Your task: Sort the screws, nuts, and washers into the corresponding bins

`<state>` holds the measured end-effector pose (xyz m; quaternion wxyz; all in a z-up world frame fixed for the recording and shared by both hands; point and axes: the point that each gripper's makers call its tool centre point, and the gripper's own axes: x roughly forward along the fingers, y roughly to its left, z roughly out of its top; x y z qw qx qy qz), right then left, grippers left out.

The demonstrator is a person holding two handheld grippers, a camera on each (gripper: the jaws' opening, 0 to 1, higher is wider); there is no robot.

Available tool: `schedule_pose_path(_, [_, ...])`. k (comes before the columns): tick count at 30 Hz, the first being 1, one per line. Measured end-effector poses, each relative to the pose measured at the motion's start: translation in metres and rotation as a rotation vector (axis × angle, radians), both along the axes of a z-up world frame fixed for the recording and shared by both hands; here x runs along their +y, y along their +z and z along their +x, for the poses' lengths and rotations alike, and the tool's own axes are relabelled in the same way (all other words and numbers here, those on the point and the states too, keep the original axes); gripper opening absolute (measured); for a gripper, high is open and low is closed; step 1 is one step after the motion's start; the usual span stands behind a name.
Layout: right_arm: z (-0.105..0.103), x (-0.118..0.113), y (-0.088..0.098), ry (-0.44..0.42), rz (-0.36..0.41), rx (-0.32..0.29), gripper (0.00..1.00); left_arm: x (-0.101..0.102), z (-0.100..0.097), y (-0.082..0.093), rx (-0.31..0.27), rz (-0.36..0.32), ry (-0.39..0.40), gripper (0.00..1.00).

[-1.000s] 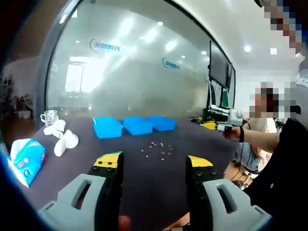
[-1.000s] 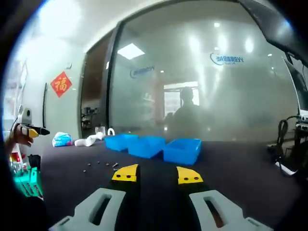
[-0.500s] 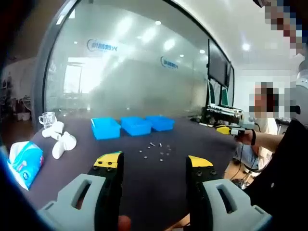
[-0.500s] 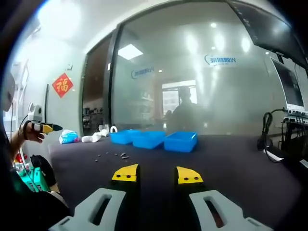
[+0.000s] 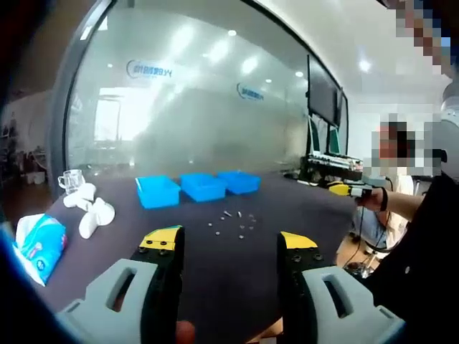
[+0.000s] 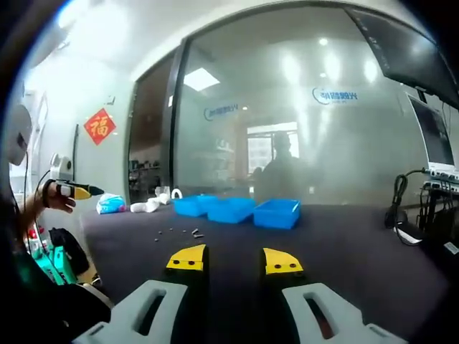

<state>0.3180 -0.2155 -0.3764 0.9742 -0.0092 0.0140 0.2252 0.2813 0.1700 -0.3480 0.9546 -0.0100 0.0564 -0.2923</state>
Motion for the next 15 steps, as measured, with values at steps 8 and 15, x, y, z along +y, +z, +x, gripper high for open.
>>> schedule_pose_path(8, [-0.006, 0.01, 0.008, 0.032, -0.033, 0.005, 0.24, 0.0, 0.0, -0.003, 0.002, 0.005, -0.008, 0.52])
schedule_pose_path(15, [-0.006, 0.024, 0.008, 0.073, -0.079, 0.013, 0.24, 0.0, -0.001, -0.004, 0.001, 0.004, -0.011, 0.52])
